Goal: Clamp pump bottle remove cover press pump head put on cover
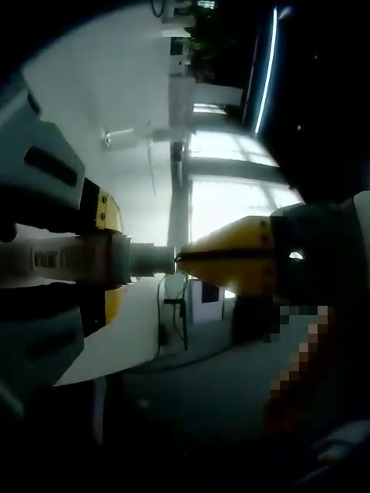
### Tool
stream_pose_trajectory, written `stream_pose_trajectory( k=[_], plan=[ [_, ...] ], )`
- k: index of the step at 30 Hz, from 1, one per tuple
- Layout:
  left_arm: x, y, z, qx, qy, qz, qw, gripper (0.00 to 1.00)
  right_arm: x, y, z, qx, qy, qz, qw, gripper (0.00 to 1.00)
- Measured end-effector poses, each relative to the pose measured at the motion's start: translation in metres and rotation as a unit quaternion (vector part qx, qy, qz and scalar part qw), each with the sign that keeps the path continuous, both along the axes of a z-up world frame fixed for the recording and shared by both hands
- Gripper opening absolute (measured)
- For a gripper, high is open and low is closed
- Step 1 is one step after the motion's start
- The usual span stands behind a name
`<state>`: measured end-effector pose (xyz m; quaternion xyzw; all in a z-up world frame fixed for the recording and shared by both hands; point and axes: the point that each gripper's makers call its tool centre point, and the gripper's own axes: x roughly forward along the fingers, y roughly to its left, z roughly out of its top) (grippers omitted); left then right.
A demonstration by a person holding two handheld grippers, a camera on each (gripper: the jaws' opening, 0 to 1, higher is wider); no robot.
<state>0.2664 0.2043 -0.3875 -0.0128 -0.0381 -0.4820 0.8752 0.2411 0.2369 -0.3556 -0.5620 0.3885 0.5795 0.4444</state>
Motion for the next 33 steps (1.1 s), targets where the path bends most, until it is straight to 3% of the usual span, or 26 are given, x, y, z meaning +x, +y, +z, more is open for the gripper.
stream_pose_trajectory(
  k=[26, 33],
  plan=[
    [-0.0008, 0.0003, -0.0001, 0.001, -0.001, 0.001, 1.0000, 0.14, -0.0004, -0.0002, -0.0023, -0.008, -0.004, -0.003, 1.0000, 0.00],
    [0.0001, 0.0006, -0.0005, 0.001, -0.001, 0.001, 1.0000, 0.14, 0.0005, 0.0000, -0.0065, -0.006, 0.010, -0.016, 0.9998, 0.00]
  ],
)
